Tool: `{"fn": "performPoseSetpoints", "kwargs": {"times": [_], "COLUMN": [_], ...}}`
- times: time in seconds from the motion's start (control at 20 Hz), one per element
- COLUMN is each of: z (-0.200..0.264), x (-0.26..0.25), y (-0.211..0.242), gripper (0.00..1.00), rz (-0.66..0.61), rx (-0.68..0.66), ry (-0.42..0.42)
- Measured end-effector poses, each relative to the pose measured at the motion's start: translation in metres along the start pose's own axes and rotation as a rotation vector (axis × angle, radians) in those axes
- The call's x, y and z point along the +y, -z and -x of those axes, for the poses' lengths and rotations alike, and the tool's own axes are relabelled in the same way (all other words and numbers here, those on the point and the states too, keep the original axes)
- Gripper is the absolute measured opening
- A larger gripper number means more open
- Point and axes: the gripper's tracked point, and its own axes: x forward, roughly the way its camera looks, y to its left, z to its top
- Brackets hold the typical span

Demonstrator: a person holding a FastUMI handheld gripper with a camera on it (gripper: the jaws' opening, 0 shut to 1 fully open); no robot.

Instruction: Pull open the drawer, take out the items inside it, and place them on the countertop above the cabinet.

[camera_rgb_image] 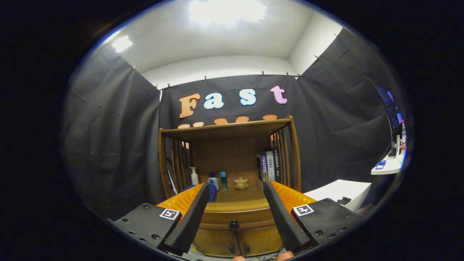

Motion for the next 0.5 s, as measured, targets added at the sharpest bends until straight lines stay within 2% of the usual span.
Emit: {"fn": "performPoseSetpoints", "kwargs": {"times": [0.5], "z": [-0.0009], "x": [0.0022], "y": [0.0070], "gripper": [0.98], "rz": [-0.001], "rx": [0.008], "ry": [-0.013]}}
